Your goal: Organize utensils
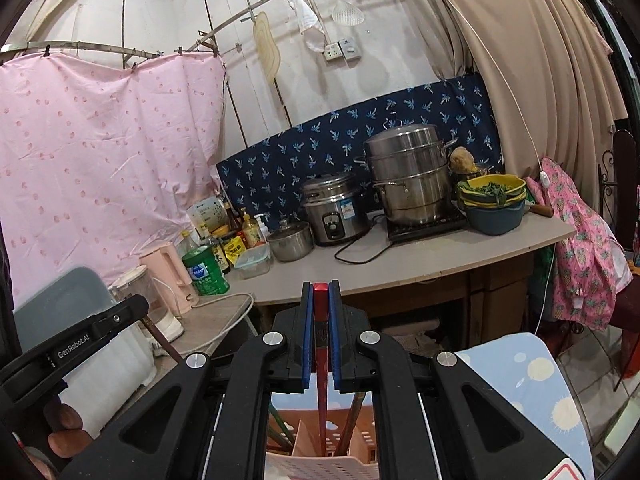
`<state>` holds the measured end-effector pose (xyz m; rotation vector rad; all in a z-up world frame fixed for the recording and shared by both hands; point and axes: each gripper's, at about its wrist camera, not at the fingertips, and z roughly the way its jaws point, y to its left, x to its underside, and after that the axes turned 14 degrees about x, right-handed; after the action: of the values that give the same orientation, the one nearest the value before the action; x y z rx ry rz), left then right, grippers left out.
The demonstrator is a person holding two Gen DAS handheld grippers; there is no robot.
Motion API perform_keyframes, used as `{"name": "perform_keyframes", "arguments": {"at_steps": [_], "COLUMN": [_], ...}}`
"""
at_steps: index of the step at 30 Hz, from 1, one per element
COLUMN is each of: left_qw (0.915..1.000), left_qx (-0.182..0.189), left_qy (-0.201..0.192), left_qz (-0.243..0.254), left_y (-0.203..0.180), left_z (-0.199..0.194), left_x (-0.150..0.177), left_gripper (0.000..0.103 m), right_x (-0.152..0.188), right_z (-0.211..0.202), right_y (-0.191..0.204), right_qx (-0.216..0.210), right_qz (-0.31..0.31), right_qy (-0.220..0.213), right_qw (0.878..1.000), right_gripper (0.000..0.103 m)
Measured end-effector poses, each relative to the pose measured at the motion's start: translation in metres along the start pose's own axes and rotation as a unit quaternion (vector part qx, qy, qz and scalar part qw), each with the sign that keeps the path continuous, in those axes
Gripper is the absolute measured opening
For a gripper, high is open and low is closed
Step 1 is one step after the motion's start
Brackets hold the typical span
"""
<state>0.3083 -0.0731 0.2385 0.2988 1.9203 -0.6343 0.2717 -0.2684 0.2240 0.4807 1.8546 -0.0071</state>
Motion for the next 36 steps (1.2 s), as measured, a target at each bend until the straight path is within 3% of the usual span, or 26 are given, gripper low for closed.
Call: {"name": "perform_keyframes", "arguments": {"at_steps": [9, 11, 13, 15, 36], "left_qw": [0.9993, 0.9993, 0.9994, 0.9996, 0.9980], "left_qx": [0.010, 0.006, 0.005, -0.001, -0.029], "left_qy": [0.029, 0.027, 0.027, 0.021, 0.036], "left_qz": [-0.023, -0.023, -0.022, -0.017, 0.043], "left_y": [0.010, 0.010, 0.010, 0.009, -0.018], "left_z": [0.016, 0.013, 0.010, 0.004, -0.056], "left_x": [0.017, 0.020, 0.023, 0.025, 0.061], "left_gripper": [0.008, 0.019, 0.040, 0.042, 0.071], "right_x": [0.028, 0.029, 0.029, 0.028, 0.062], "right_z": [0.020, 0.018, 0.014, 0.009, -0.078], "right_y": [-0.005, -0.006, -0.007, -0.006, 0.003], "right_qx": [0.004, 0.006, 0.004, 0.004, 0.012], "right_qz": [-0.010, -0.008, -0.008, -0.008, -0.067], "right_qy": [0.044, 0.043, 0.045, 0.041, 0.030], "right_qw": [0.999, 0.999, 0.999, 0.999, 0.997], "right_gripper": [0.008, 0.014, 0.022, 0.030, 0.048]}}
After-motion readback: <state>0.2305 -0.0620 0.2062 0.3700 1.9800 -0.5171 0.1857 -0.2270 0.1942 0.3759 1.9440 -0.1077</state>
